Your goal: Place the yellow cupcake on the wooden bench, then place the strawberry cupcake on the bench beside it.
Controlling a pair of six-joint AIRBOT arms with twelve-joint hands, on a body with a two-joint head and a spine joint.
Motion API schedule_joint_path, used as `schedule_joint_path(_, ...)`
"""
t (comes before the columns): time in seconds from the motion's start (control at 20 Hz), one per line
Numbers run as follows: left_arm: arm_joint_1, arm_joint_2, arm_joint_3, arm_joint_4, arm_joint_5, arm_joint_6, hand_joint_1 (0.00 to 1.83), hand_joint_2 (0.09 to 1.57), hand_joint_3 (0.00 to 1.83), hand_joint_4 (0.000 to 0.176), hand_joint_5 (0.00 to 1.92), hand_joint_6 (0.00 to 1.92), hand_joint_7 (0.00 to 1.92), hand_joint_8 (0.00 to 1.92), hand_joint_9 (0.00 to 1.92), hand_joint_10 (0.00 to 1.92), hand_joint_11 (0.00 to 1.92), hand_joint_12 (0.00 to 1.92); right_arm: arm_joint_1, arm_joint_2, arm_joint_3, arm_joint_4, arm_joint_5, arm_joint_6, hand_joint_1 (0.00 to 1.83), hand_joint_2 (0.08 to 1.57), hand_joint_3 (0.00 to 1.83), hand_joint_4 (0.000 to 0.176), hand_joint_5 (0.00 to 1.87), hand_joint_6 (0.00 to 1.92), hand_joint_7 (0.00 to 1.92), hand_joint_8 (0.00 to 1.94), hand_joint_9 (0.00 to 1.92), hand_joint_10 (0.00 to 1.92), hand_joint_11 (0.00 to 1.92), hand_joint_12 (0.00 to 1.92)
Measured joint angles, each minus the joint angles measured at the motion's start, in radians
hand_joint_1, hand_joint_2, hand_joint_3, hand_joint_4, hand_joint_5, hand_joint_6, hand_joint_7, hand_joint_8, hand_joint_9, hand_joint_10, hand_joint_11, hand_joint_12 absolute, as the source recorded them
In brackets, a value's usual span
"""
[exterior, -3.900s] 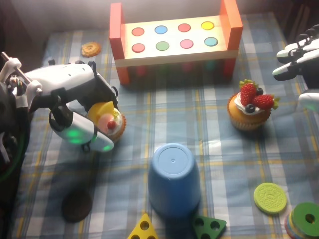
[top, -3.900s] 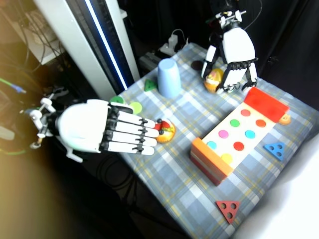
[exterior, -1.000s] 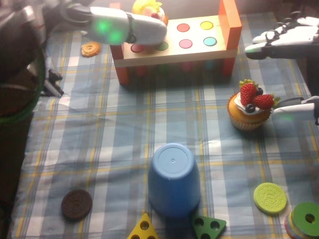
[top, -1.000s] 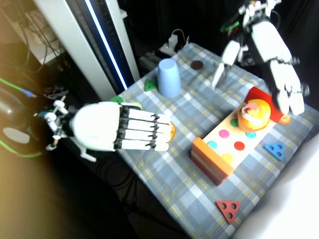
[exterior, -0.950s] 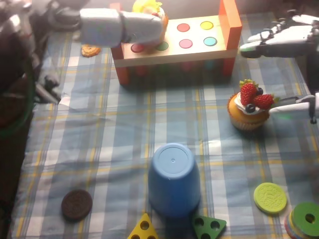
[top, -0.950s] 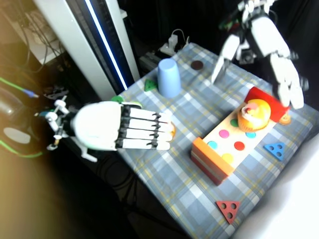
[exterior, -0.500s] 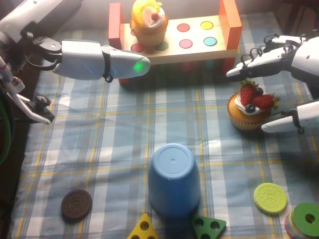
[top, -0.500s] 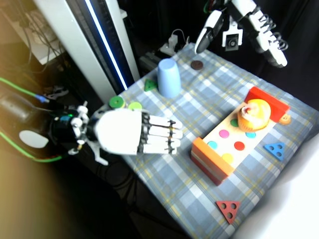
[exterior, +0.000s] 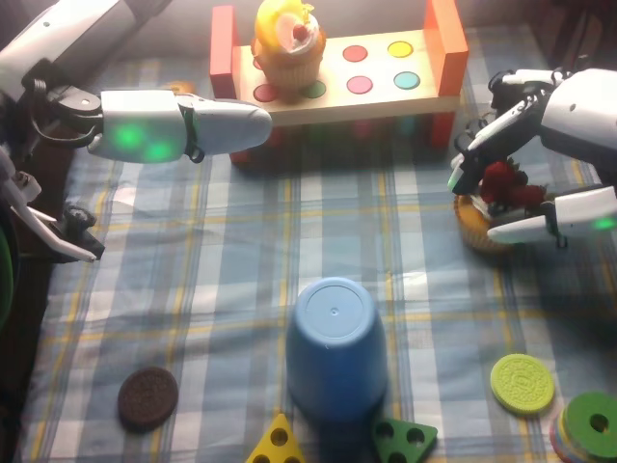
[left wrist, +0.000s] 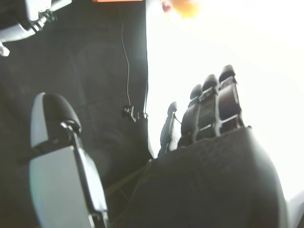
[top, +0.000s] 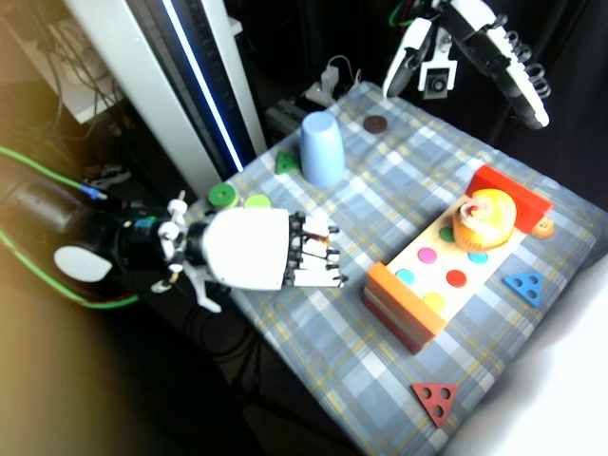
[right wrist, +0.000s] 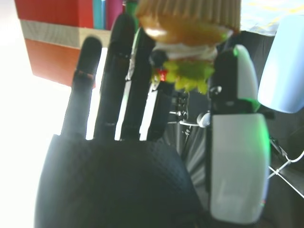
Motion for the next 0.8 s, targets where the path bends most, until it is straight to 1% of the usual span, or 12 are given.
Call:
schedule_joint_path(0.05, 0.0, 0.0, 0.0, 0.004, -0.001, -0.002, 0.88, 0.8, 0.01, 0.176, 0.0, 0.0, 0.0, 0.0, 0.0, 0.0, 0.0, 0.0, 0.0, 0.0, 0.001, 0.006, 0.002, 0.0, 1.21, 1.13, 0.0, 0.0, 1.03, 0.81, 0.9, 1.22, 0.65, 0.8, 0.02, 1.48)
schedule_joint_path(0.1, 0.0, 0.0, 0.0, 0.003, -0.002, -0.002, 0.87, 0.8, 0.01, 0.176, 0.0, 0.0, 0.0, 0.0, 0.0, 0.0, 0.0, 0.0, 0.0, 0.0, 0.001, 0.006, 0.002, 0.0, 1.2, 1.13, 0.0, 0.03, 1.01, 0.9, 0.93, 1.11, 0.65, 0.6, 0.0, 1.39)
schedule_joint_path(0.15, 0.006, 0.0, 0.0, -0.002, -0.004, -0.002, 0.86, 0.79, 0.0, 0.176, 0.0, 0.0, 0.0, 0.0, 0.0, 0.0, 0.0, 0.0, 0.0, 0.0, 0.001, 0.002, 0.002, 0.0, 1.21, 1.12, 0.0, 0.031, 0.97, 0.94, 0.99, 1.02, 0.7, 0.45, 0.0, 1.36)
schedule_joint_path(0.2, 0.01, 0.0, 0.0, -0.003, -0.001, -0.002, 0.86, 0.8, 0.0, 0.176, 0.0, 0.0, 0.0, 0.0, 0.0, 0.0, 0.0, 0.0, 0.004, 0.0, 0.001, -0.005, 0.003, 0.0, 1.09, 1.1, 0.0, 0.076, 0.99, 0.95, 0.94, 0.43, 0.75, 0.32, 0.14, 1.27)
schedule_joint_path(0.25, 0.011, 0.0, 0.0, -0.004, 0.001, -0.003, 0.87, 0.8, 0.0, 0.176, 0.0, 0.0, 0.0, 0.0, 0.0, 0.0, 0.0, 0.0, 0.004, 0.0, 0.001, -0.004, 0.005, 0.0, 1.05, 1.03, 0.0, 0.023, 0.88, 0.38, 0.95, 0.17, 0.76, 0.22, 0.17, 1.22)
schedule_joint_path(0.3, 0.01, 0.0, 0.0, -0.002, -0.001, -0.004, 0.9, 0.79, 0.0, 0.176, 0.0, 0.0, 0.0, 0.0, 0.0, 0.0, 0.0, 0.0, 0.006, 0.0, 0.001, -0.003, 0.004, 0.0, 1.04, 0.95, 0.0, 0.011, 0.73, 0.02, 0.85, 0.01, 0.75, 0.08, 0.22, 1.16)
schedule_joint_path(0.4, 0.013, 0.0, 0.0, -0.003, -0.002, -0.011, 0.9, 0.79, 0.0, 0.176, 0.0, 0.0, 0.0, 0.0, 0.0, 0.0, 0.0, 0.0, 0.006, 0.0, 0.001, -0.004, -0.001, -0.001, 0.97, 0.92, 0.0, 0.02, 0.69, 0.0, 0.82, 0.0, 0.76, 0.07, 0.24, 1.17)
schedule_joint_path(0.45, 0.018, 0.0, 0.0, -0.003, -0.004, -0.016, 0.89, 0.79, 0.0, 0.176, 0.0, 0.0, 0.0, 0.0, 0.0, 0.0, 0.0, 0.0, 0.006, 0.006, 0.001, -0.005, -0.003, 0.0, 0.91, 0.91, 0.0, 0.051, 0.67, 0.0, 0.78, 0.0, 0.74, 0.04, 0.21, 1.19)
schedule_joint_path(0.5, 0.019, 0.0, 0.0, -0.003, -0.002, -0.017, 0.86, 0.8, 0.01, 0.176, 0.0, 0.0, 0.0, 0.0, 0.0, 0.0, 0.0, 0.0, 0.006, 0.013, 0.001, -0.007, -0.003, 0.0, 0.84, 0.9, 0.0, 0.039, 0.65, 0.0, 0.76, 0.0, 0.73, 0.03, 0.21, 1.2)
schedule_joint_path(0.55, 0.024, 0.002, 0.0, -0.003, -0.002, -0.018, 0.85, 0.8, 0.0, 0.176, 0.0, 0.0, 0.0, 0.0, 0.0, 0.0, 0.0, 0.0, 0.006, 0.02, 0.001, -0.001, -0.003, -0.001, 0.81, 0.9, 0.0, 0.061, 0.63, 0.0, 0.72, 0.0, 0.67, 0.01, 0.12, 1.22)
schedule_joint_path(0.75, 0.026, 0.002, 0.0, -0.007, -0.006, -0.025, 0.84, 0.82, 0.01, 0.176, 0.0, 0.0, 0.0, 0.0, 0.0, 0.0, 0.0, 0.0, 0.006, 0.037, 0.002, 0.018, -0.008, -0.001, 0.82, 0.89, 0.0, 0.0, 0.56, 0.0, 0.64, 0.0, 0.61, 0.0, 0.16, 0.99)
schedule_joint_path(0.8, 0.031, 0.002, 0.0, -0.008, -0.011, -0.027, 0.86, 0.82, 0.01, 0.176, 0.0, 0.0, 0.0, 0.0, 0.0, 0.0, 0.0, 0.0, 0.006, 0.039, 0.002, 0.019, -0.016, -0.001, 1.02, 0.88, 0.0, 0.056, 0.58, 0.01, 0.66, 0.01, 0.63, 0.01, 0.2, 0.99)
